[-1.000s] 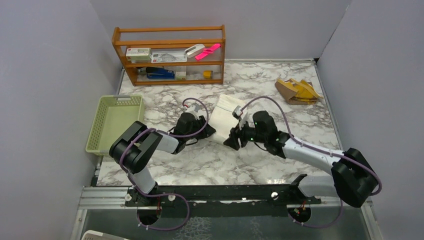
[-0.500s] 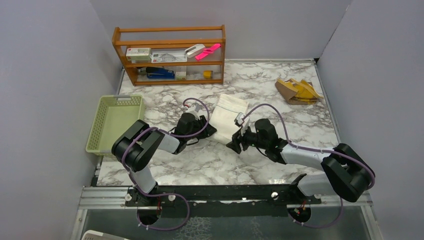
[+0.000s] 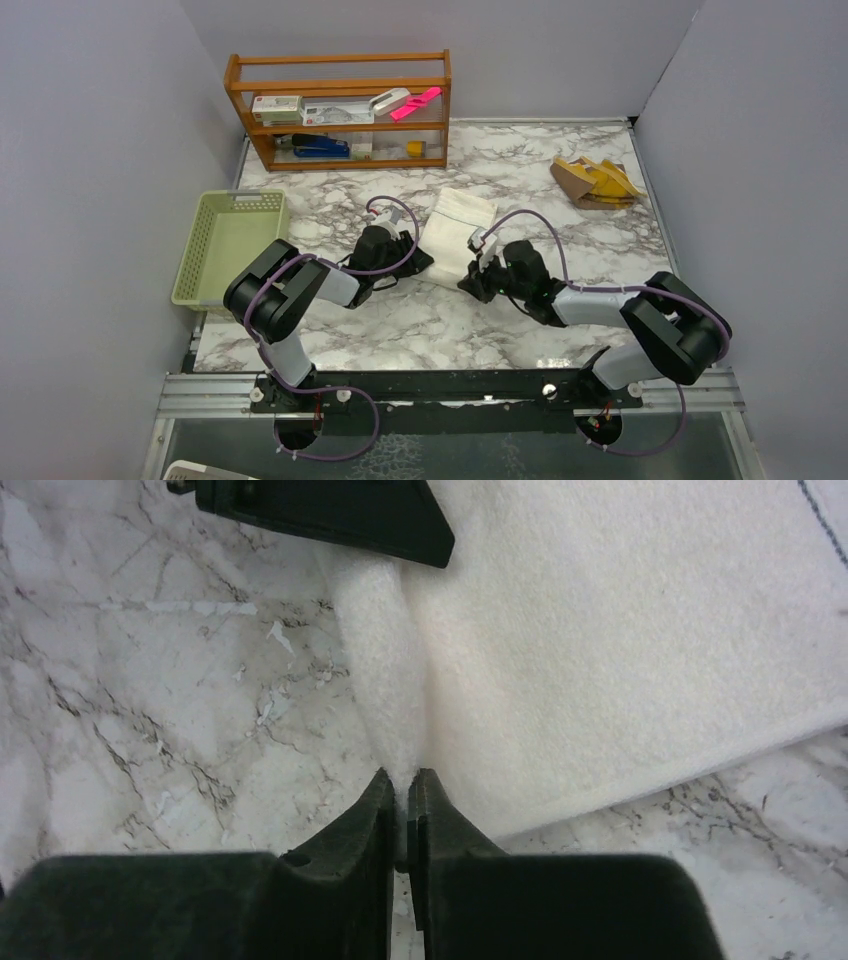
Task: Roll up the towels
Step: Roll the towel at the center of the board.
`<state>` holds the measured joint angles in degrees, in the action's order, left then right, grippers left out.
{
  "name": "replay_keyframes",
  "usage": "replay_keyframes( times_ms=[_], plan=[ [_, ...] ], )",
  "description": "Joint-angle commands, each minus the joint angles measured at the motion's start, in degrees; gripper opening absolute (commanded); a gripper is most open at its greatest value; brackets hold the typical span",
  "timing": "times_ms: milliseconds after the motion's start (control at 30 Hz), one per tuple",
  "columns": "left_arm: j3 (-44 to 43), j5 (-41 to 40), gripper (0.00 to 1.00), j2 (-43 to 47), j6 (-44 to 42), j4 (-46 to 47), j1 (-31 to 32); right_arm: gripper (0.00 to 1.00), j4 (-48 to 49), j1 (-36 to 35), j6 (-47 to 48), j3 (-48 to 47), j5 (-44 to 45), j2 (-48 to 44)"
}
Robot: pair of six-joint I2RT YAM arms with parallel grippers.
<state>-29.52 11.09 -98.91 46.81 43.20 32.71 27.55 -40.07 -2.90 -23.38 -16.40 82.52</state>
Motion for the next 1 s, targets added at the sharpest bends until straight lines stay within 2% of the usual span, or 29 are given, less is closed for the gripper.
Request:
replay_keyframes(
  times_ms=[0,200,333,467,700,800,967],
  plan=[
    [1.96,-2.80,0.32,-2.04,-1.49,-7.77,-0.20,0.01,1.20,-0.33,-4.55,-0.87,2.01,0.97],
    [3.13,-3.33,0.31,0.65,-2.38,-8.62,-1.90,0.01,-0.79,0.31,-13.55,-2.38,0.80,2.46],
    [4.41,-3.91,0.32,3.06,-2.22,-9.53,-2.31,0.01,-9.99,2.00,-17.50,-7.05,-0.82,4.05],
    [6.58,-4.24,0.32,3.92,0.07,-9.46,-2.29,0.01,-15.18,4.57,-19.11,-10.57,-9.89,7.76],
    [12.27,-8.78,0.31,11.92,4.66,-10.13,-1.81,0.01,-12.49,11.55,-25.83,-10.42,-30.72,15.96],
    [12.57,-13.77,0.32,18.41,4.10,-15.23,-1.91,0.01,-14.42,12.31,-25.70,-11.79,-33.54,19.70],
    [6.31,-18.29,0.40,29.02,-2.68,-27.08,-2.29,0.01,-16.30,12.35,-25.27,-13.10,-34.60,23.35]
  ],
)
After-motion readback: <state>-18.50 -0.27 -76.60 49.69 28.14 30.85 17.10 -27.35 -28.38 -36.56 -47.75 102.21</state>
